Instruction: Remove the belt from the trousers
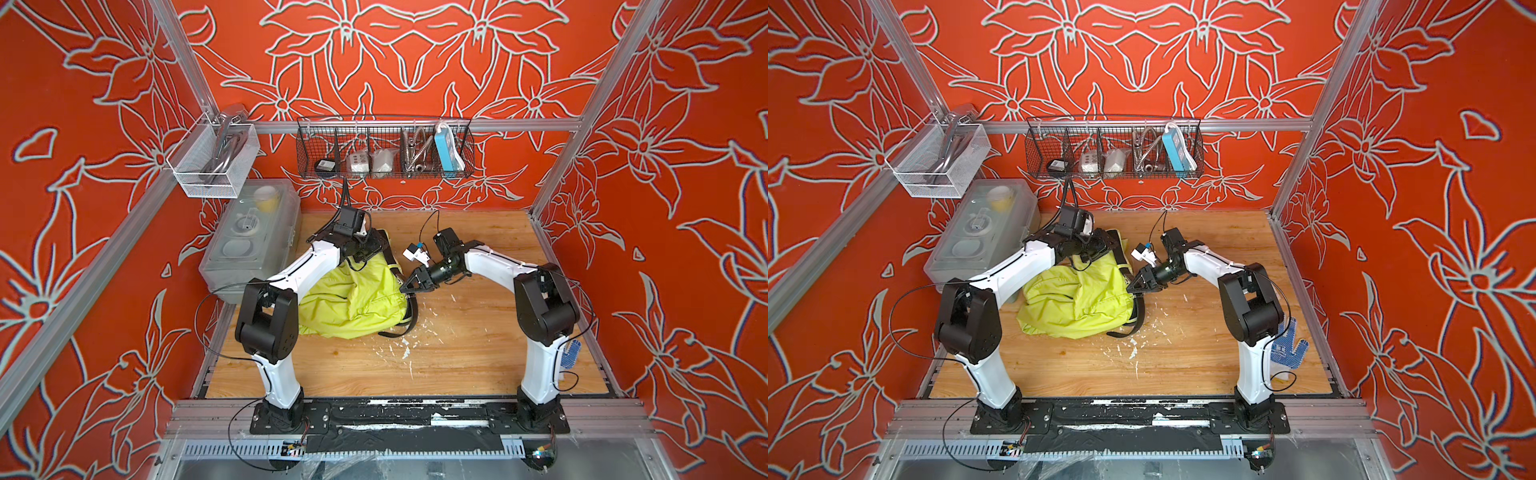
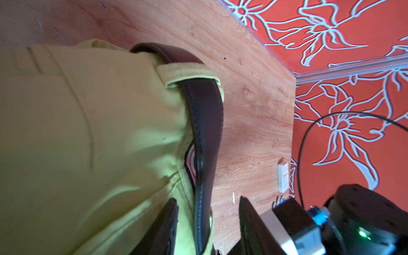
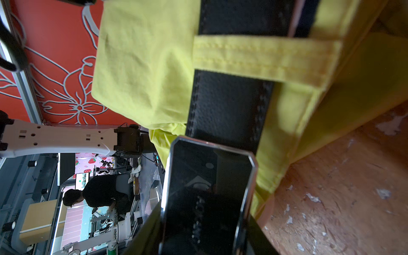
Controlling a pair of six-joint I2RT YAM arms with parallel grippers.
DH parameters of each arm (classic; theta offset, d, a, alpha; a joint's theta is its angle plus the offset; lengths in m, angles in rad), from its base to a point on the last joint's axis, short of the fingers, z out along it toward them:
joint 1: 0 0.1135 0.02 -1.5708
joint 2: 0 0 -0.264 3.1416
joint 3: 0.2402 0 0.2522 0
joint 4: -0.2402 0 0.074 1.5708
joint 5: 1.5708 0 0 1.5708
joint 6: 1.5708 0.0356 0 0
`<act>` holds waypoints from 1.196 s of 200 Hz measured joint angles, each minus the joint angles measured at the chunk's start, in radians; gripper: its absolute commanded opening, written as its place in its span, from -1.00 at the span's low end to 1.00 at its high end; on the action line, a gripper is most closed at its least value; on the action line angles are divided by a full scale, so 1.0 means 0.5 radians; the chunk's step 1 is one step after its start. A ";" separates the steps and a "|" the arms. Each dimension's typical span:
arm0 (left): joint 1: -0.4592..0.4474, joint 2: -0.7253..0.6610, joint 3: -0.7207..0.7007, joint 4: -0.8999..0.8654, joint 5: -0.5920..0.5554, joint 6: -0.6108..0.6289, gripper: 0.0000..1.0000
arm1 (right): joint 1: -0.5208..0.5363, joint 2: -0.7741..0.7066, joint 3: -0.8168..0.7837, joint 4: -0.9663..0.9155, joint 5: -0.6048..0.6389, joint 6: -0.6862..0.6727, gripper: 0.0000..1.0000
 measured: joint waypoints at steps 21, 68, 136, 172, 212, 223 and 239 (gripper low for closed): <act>-0.007 0.056 0.000 0.021 -0.006 -0.001 -0.13 | 0.000 0.000 0.000 -0.010 0.001 -0.001 -1.00; -0.026 0.159 0.050 0.098 0.002 -0.031 -0.46 | 0.000 0.001 0.000 -0.016 0.001 -0.008 -1.00; -0.101 0.307 0.150 0.204 0.008 -0.102 -1.00 | 0.000 0.183 0.100 -0.031 0.061 -0.020 -0.82; -0.115 0.410 0.137 0.256 -0.005 -0.150 -1.00 | -0.014 0.175 0.101 -0.113 0.269 -0.070 -0.25; -0.129 0.511 0.269 0.231 0.008 -0.170 -1.00 | -0.040 0.032 0.099 -0.156 0.553 -0.187 0.40; -0.136 0.531 0.304 0.219 0.014 -0.169 -1.00 | -0.042 -0.026 0.101 -0.166 0.653 -0.224 0.49; -0.146 0.555 0.340 0.208 0.021 -0.172 -1.00 | -0.040 -0.114 0.101 -0.181 0.817 -0.282 0.55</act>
